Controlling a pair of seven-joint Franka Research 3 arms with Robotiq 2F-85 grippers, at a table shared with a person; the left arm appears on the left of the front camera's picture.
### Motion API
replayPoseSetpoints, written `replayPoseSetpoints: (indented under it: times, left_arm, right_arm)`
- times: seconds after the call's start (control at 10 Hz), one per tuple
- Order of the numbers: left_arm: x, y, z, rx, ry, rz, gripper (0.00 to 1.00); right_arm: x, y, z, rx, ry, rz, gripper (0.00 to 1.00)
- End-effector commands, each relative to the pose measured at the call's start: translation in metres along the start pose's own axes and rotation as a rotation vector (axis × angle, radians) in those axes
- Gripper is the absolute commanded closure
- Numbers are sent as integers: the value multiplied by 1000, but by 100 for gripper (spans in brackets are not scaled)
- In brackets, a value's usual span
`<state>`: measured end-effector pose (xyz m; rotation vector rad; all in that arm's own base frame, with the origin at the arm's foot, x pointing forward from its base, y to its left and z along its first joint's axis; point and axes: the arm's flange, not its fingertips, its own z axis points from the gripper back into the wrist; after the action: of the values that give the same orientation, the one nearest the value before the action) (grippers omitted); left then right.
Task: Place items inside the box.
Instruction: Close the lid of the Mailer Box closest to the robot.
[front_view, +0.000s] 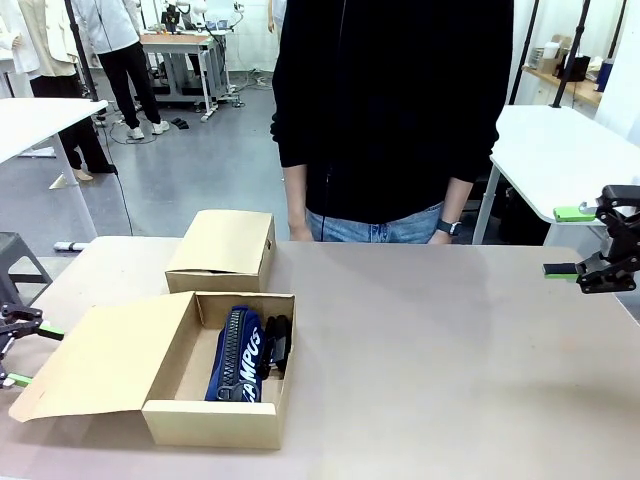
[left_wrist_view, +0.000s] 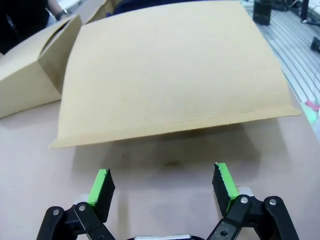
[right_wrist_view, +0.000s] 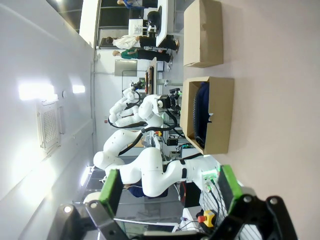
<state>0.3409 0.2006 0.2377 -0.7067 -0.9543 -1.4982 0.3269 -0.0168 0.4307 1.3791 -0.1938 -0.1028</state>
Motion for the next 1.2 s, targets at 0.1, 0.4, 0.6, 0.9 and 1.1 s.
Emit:
replayPoseSetpoints:
  times: [0.1,0.4,0.6,0.9,1.1]
  left_arm:
    - [-10,7,-22,-73,-9,13,0]
    - [-5,11,-41,-114,-68,18,0]
    - [9,14,-42,-74,-148,-14,0]
    - [51,9,-34,-21,-265,-72,0]
    - [116,5,-36,-23,-345,-69,0]
  right_arm:
    - [0,3,-1,13,-4,3,0]
    - [0,3,-1,13,-4,3,0]
    - [0,3,-1,13,-4,3,0]
    - [0,3,-1,13,-4,3,0]
    - [0,3,-1,13,-4,3,0]
